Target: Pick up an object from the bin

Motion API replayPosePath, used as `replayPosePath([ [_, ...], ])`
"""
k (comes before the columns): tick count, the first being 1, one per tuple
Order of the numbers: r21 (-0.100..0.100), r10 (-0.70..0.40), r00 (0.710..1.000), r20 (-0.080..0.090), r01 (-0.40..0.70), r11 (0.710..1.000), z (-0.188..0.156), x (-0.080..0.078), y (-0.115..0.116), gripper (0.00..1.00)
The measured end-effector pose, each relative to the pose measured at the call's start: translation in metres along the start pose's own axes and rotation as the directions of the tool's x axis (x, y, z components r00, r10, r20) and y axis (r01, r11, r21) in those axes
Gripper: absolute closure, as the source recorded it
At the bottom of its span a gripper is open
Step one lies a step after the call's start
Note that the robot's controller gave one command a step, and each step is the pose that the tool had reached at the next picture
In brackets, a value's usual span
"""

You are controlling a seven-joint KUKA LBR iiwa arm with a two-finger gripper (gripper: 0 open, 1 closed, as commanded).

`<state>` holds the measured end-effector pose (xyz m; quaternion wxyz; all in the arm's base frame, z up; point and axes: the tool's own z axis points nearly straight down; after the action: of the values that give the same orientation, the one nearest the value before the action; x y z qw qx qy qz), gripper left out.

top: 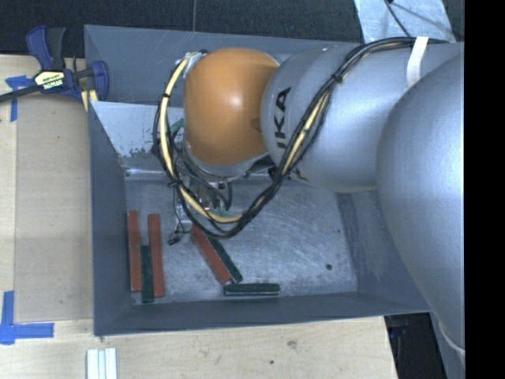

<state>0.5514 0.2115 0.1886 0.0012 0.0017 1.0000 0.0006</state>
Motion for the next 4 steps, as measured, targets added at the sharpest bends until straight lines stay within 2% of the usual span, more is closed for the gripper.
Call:
replayPosePath([
  [1,0.004,-0.057,0.998,-0.009,0.057,0.998,0.112,0.018,-0.014,0.0],
  [2,0.005,-0.016,1.0,-0.001,0.016,1.0,0.119,-0.006,-0.105,0.0],
  [3,0.001,-0.221,0.975,-0.002,0.221,0.975,0.118,0.013,-0.186,0.0],
  [4,0.004,-0.603,0.798,0.004,0.603,0.798,0.116,0.063,-0.234,0.0],
])
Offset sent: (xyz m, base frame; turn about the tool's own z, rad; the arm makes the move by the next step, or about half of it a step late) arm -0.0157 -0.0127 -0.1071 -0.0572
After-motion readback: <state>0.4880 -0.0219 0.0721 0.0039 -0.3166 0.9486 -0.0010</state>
